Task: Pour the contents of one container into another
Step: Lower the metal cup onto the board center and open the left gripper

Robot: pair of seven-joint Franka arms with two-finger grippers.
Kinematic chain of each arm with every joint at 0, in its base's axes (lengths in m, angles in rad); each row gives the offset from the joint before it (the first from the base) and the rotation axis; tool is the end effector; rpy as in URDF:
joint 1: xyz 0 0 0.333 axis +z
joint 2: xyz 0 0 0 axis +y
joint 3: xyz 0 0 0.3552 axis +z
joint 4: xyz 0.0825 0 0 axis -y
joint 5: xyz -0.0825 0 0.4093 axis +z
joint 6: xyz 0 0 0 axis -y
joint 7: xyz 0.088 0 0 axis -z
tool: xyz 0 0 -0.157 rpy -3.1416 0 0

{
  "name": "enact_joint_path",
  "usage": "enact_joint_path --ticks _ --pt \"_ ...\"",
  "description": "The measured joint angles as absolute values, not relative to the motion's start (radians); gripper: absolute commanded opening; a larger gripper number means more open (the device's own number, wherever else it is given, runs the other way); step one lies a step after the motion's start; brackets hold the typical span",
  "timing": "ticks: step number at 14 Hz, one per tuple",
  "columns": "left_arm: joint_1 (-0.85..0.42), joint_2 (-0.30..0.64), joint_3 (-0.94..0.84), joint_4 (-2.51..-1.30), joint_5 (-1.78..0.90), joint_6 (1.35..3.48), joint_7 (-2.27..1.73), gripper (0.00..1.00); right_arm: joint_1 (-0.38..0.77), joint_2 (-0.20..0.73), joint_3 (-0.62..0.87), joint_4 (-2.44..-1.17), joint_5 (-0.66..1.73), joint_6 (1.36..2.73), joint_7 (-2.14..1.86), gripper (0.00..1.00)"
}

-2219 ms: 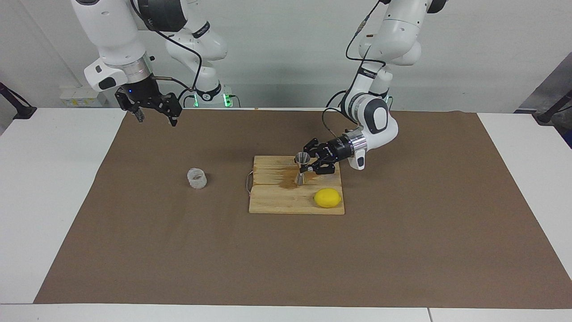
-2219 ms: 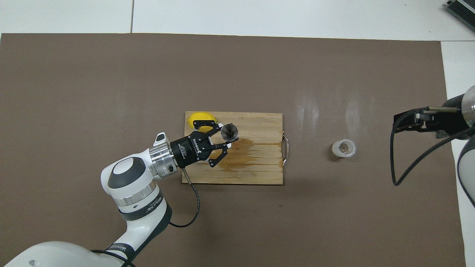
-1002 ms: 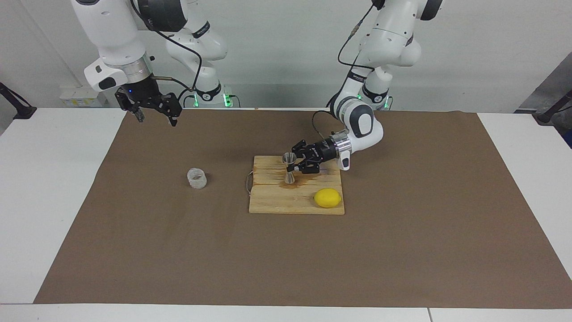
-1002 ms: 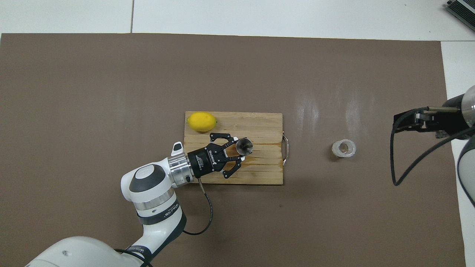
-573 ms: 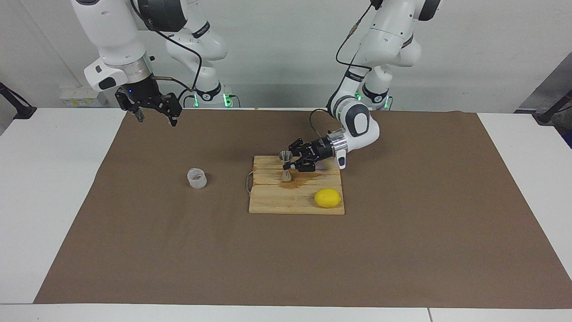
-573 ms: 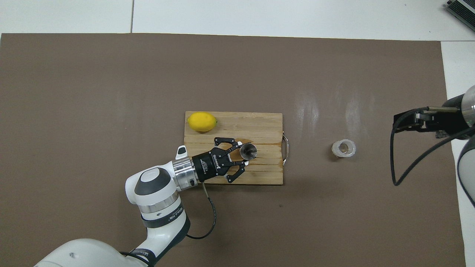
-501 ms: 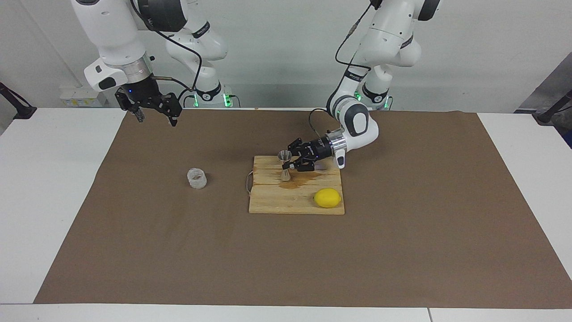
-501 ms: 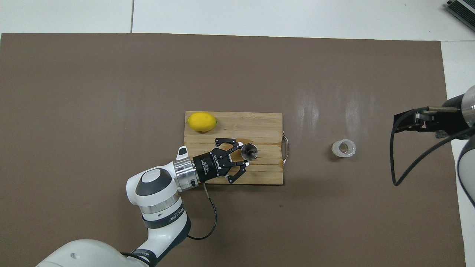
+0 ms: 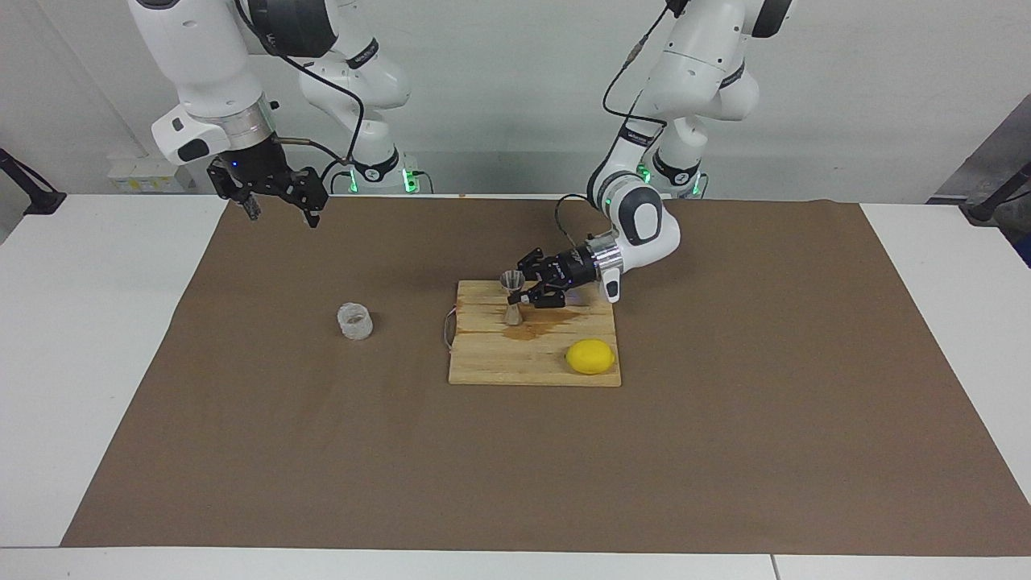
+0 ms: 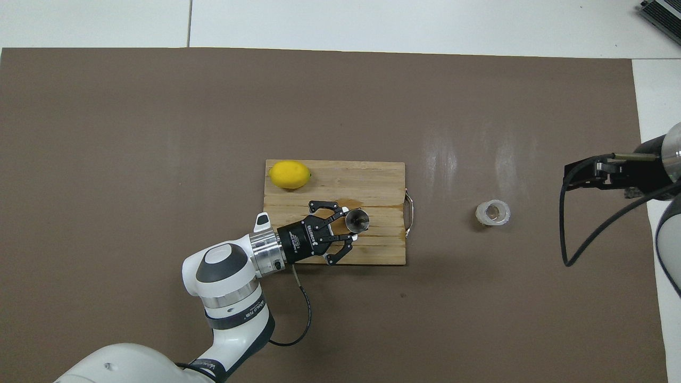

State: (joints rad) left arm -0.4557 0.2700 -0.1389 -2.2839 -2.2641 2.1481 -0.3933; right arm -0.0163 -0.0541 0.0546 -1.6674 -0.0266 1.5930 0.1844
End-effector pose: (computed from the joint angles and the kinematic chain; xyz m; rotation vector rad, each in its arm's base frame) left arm 0.4638 -0.3909 0.2593 1.1092 1.4130 -0.9385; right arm 0.5601 0.0181 0.5984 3.1016 -0.2258 -0.0264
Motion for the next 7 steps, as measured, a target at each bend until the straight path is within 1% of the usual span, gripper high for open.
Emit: enact_joint_path --ticks 2,3,4,5,6,7 --pt "-0.456 0.276 -0.139 -2.284 -2.264 2.148 -0.393 0.2 -0.016 -0.054 0.055 -1.667 -0.027 1.593 0.184 1.0" --pt "-0.456 0.277 -0.139 -2.284 -2.265 2.148 -0.393 0.37 -0.016 -0.054 0.055 -1.667 -0.027 1.593 0.184 1.0" --pt "-0.456 0.277 -0.139 -2.284 -2.265 2.148 -0.393 0.7 -0.016 -0.054 0.055 -1.667 -0.027 1.593 0.184 1.0" --pt "-0.456 0.277 -0.139 -2.284 -2.266 2.148 -0.393 0.91 -0.016 -0.054 0.055 -1.667 -0.027 1.593 0.184 1.0" --pt "-0.456 0.278 -0.139 -2.284 -2.266 2.15 -0.392 1.0 -0.016 -0.054 0.055 -1.667 -0.027 1.593 0.184 1.0" --pt "-0.456 0.278 -0.138 -2.284 -2.266 2.158 -0.392 1.0 -0.016 -0.054 0.055 -1.667 -0.027 1.593 0.184 1.0"
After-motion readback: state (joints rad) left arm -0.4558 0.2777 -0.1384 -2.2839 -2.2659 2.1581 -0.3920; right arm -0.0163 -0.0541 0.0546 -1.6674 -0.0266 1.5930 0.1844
